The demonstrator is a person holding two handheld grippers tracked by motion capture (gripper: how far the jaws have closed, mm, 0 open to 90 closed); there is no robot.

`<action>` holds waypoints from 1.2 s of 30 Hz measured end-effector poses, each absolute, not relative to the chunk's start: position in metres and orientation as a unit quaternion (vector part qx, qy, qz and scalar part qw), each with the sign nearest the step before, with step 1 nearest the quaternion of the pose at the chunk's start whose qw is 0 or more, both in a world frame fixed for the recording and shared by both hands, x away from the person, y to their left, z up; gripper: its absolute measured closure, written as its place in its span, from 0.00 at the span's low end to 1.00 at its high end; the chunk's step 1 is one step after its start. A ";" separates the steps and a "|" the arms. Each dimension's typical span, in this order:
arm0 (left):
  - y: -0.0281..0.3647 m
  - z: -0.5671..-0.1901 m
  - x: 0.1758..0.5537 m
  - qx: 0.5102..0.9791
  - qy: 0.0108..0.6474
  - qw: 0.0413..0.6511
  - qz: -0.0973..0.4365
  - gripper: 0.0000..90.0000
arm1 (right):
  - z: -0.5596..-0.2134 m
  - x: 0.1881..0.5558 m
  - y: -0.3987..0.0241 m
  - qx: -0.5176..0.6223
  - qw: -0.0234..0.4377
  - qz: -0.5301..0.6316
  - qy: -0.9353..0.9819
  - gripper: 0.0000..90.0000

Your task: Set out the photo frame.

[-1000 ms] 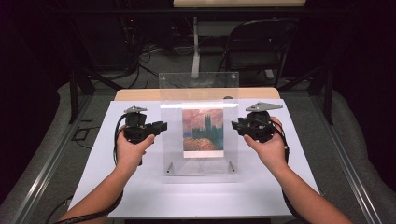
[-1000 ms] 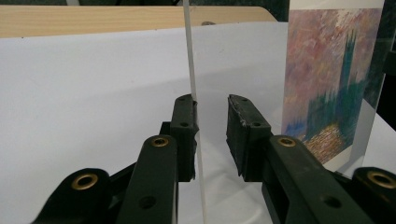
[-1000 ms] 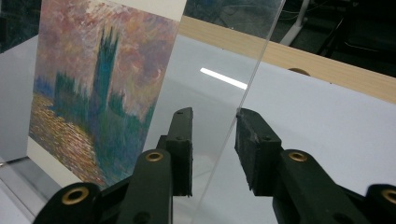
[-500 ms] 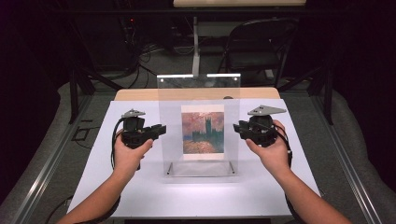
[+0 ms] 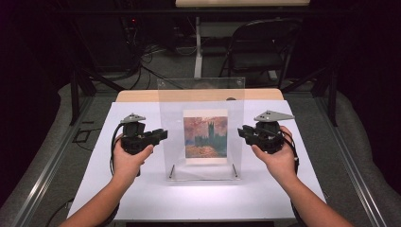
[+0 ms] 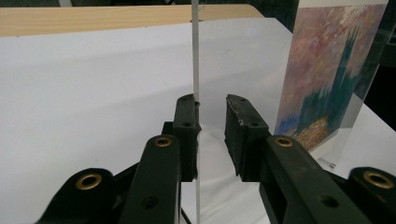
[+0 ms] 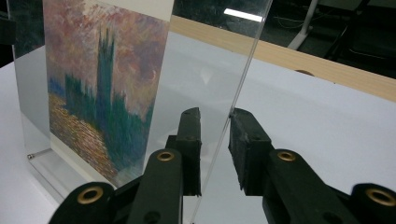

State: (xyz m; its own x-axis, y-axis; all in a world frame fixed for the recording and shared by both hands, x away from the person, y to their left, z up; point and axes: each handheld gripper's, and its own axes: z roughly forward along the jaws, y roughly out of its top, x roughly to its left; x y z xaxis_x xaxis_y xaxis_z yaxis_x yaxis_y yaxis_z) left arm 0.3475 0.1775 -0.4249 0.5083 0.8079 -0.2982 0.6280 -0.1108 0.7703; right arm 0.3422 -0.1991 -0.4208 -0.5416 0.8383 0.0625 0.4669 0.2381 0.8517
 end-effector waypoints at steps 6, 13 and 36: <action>0.178 -0.425 0.344 0.740 0.483 0.458 0.098 0.82 | -0.421 0.339 -0.200 0.428 0.206 0.445 0.759 0.83; 0.180 -0.425 0.339 0.741 0.477 0.462 0.096 0.82 | -0.421 0.334 -0.201 0.422 0.206 0.447 0.761 0.84; 0.183 -0.428 0.310 0.756 0.443 0.471 0.099 0.78 | -0.422 0.304 -0.207 0.405 0.195 0.466 0.762 0.85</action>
